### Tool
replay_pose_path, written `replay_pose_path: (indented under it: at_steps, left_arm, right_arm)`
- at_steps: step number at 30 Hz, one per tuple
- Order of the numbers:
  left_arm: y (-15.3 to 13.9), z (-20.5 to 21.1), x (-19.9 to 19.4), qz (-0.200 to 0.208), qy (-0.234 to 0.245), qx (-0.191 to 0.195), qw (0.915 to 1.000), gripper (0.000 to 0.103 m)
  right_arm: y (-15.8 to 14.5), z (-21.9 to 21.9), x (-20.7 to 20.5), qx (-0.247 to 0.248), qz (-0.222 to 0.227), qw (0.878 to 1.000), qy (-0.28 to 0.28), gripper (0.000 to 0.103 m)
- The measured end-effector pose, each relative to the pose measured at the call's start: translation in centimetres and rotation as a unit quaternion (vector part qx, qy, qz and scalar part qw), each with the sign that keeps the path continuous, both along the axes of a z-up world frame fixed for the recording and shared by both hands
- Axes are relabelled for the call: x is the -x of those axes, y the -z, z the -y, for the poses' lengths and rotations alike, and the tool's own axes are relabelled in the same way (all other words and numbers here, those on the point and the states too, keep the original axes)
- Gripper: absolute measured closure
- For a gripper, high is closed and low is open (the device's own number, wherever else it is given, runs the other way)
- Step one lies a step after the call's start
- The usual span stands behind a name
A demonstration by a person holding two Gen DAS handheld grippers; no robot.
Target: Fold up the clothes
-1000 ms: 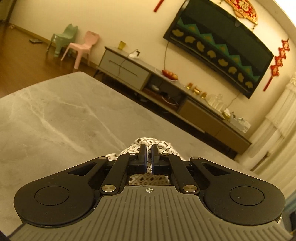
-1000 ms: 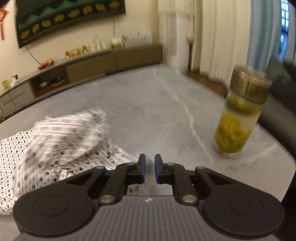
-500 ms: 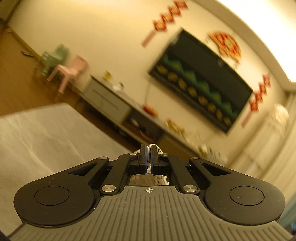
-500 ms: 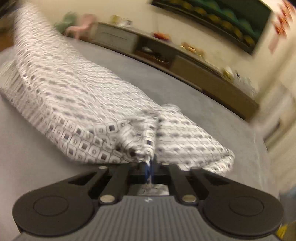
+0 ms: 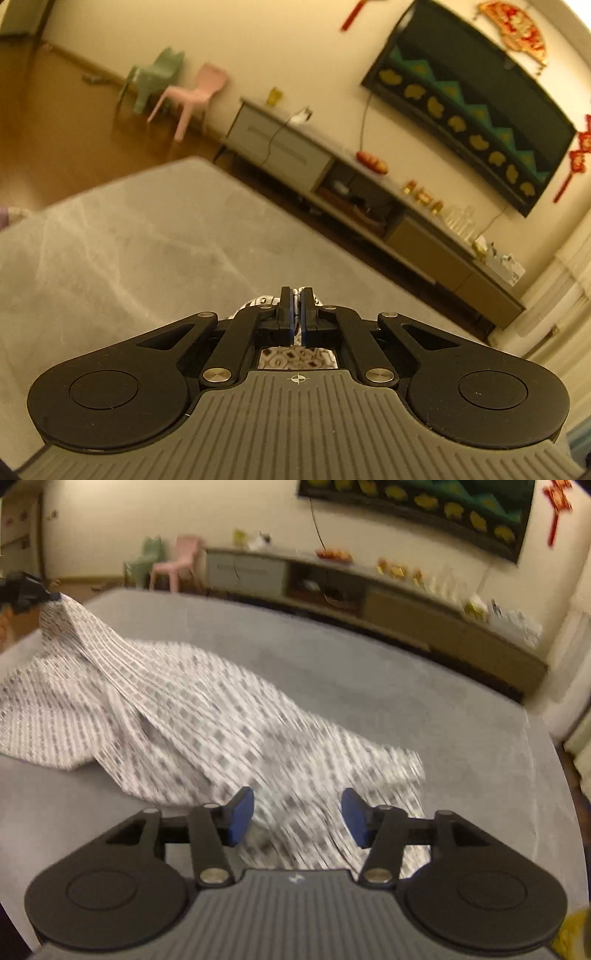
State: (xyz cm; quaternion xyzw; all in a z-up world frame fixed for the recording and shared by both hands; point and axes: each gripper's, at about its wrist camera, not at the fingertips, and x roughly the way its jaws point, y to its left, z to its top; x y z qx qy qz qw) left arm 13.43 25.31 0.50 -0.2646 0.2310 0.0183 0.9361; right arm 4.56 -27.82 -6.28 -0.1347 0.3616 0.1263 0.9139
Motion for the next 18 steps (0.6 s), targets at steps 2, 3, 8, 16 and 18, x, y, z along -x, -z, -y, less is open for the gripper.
replay_pose_path:
  at_steps: [2,3,8,16,18]
  left_arm:
    - [-1.0,-0.4,0.4,0.029,-0.003,0.012,0.9995,0.103]
    - [-1.7,-0.7,0.5,0.043,-0.005,0.016,0.9989,0.103]
    - [-5.1,-1.2,-1.7,0.065,-0.002,0.003,0.9979,0.103]
    - [-9.1,-0.9,-7.8,0.056,-0.002,-0.041,0.9976,0.103]
    - [-8.2,0.5,-12.2,0.011,-0.017,-0.071,0.9973,0.103]
  right_arm:
    - [-0.5,-0.7,-0.1,-0.015,0.012,1.0,-0.014,0.033]
    - [-0.5,-2.2,-0.2,-0.001,0.015,0.999,-0.037,0.025]
    - [-0.3,-5.0,-3.7,0.057,0.003,0.995,-0.081,0.068]
    - [-7.8,0.6,-9.6,-0.003,-0.008,0.998,-0.058,0.096]
    - [-9.0,2.1,-12.8,-0.008,-0.016,0.999,-0.04,0.092]
